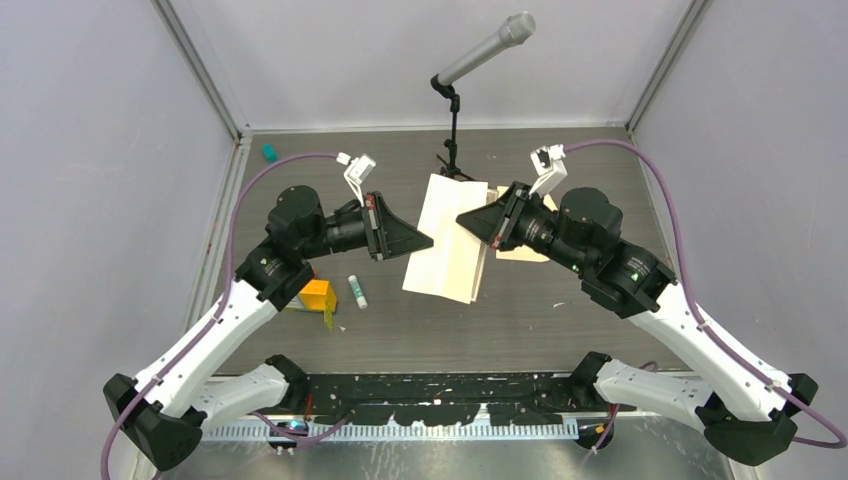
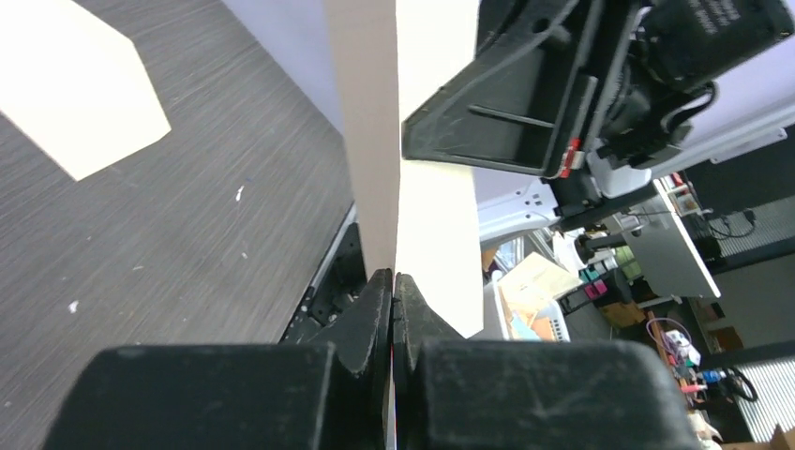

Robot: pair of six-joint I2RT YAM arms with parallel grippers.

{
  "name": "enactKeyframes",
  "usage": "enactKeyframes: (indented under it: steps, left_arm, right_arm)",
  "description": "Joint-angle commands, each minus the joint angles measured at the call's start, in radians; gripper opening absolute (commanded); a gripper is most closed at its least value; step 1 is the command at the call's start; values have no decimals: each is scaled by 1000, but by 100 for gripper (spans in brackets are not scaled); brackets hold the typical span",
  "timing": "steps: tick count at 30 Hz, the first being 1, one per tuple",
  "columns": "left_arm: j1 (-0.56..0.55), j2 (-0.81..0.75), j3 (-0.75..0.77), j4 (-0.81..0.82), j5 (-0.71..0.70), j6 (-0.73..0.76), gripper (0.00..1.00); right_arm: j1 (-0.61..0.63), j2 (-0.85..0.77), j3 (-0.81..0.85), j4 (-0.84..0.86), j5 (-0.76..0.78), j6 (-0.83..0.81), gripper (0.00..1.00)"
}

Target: Place the letter into the envelope and seal it

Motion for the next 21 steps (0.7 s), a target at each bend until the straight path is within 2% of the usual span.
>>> enactKeyframes:
  steps: [1, 5, 7, 8, 12, 17, 21]
  left_arm:
    - [3, -9, 23, -52, -62, 39, 0]
    - [4, -37, 49, -109, -108, 73, 0]
    - [3, -47, 64, -123, -116, 85, 0]
    - [3, -50, 68, -125, -114, 86, 0]
    - [4, -56, 85, -126, -108, 77, 0]
    - [4, -54, 98, -112, -92, 57, 0]
    - [4, -51, 95, -108, -97, 53, 0]
  right_arm:
    - [-2, 0, 68, -45, 41, -44, 19]
    - [-2, -17, 93, -149, 165, -87, 64]
    - [-2, -33, 93, -181, 191, -100, 78]
    - [-2, -40, 87, -184, 190, -101, 81]
    - [-2, -48, 56, -174, 162, -98, 87]
    - [-2, -40, 17, -104, 92, -73, 87]
    - [-3, -21, -2, -27, 11, -23, 76]
